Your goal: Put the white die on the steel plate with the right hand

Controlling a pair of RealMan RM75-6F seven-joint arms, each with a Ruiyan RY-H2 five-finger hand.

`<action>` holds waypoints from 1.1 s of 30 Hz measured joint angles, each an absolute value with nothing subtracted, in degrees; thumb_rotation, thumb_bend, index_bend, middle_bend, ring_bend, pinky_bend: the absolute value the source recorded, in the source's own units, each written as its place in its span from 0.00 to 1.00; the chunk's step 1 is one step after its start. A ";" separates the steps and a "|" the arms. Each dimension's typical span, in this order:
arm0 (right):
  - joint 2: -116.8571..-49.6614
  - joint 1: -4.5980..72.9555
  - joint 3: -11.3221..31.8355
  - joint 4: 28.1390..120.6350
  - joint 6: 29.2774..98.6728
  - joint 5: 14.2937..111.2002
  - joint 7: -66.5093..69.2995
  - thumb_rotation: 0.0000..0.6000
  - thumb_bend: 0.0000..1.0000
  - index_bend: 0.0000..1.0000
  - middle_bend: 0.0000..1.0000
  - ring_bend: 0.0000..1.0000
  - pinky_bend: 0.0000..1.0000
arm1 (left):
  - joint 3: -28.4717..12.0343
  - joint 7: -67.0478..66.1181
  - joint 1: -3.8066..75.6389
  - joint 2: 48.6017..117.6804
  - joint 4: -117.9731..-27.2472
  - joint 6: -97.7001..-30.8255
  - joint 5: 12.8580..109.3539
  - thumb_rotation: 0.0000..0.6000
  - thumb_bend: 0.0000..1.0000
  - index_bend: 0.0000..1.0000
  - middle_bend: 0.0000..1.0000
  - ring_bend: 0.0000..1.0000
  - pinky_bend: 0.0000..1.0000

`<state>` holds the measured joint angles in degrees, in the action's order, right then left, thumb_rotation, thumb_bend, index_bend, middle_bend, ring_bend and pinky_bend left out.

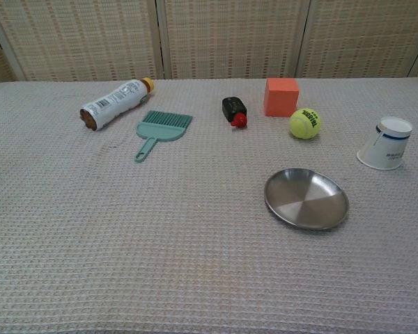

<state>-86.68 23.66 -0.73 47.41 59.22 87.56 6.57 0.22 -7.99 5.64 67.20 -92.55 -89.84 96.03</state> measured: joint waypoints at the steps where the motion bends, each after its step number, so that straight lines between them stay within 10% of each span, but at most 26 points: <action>1: -86.88 23.70 -0.71 47.06 59.26 87.57 6.89 1.00 0.28 0.41 0.80 0.89 0.97 | 0.21 -8.01 5.64 67.20 -92.56 -89.84 96.03 1.00 0.39 0.35 0.41 0.38 0.59; 33: -92.17 24.67 -2.15 38.37 60.70 89.64 16.48 1.00 0.28 0.49 0.82 0.91 0.99 | 0.17 -8.02 5.53 67.12 -92.70 -89.84 95.94 1.00 0.39 0.35 0.41 0.38 0.59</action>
<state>-92.17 24.67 -2.15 38.37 60.70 89.64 16.48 0.17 -8.02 5.53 67.12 -92.70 -89.84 95.94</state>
